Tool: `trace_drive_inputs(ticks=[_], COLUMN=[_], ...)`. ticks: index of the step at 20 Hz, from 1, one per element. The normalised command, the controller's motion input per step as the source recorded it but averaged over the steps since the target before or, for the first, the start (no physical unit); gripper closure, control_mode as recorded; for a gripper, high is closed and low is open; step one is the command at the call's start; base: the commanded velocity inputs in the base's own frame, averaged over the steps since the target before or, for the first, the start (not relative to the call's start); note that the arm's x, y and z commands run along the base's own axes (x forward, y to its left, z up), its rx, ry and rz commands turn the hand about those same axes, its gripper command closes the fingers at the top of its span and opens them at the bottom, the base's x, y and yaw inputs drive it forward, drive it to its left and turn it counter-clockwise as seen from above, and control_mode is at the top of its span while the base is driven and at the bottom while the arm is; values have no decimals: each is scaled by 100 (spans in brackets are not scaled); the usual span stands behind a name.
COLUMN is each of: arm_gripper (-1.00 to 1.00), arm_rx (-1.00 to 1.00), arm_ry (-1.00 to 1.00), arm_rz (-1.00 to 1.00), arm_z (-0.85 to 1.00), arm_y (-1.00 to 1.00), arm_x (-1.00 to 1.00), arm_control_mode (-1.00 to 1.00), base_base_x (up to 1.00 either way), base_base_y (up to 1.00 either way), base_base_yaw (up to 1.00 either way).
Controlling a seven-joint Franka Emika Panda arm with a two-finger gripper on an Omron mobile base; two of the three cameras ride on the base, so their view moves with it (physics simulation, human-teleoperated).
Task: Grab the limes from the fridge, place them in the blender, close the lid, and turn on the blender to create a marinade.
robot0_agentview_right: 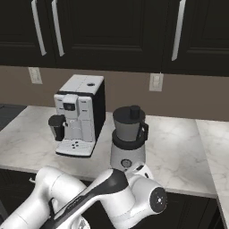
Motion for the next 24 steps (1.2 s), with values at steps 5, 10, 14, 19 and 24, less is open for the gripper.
trace_drive_inputs(ticks=[5,10,14,19,24], arm_gripper=[100,100,100,100,100], arm_rx=[0,0,1,3,4], arm_ry=[3,8,2,0,0], arm_rz=[0,0,0,0,1], arm_z=[-7,-3,-12,-17,-17], arm_y=[14,7,0,0,0], arm_x=[1,11,16,14,10], arm_control_mode=[-100,-100,-100,-100,-100], base_base_x=[0,0,0,0,0], base_base_y=[0,0,0,0,0], base_base_yaw=[0,0,0,0,0])
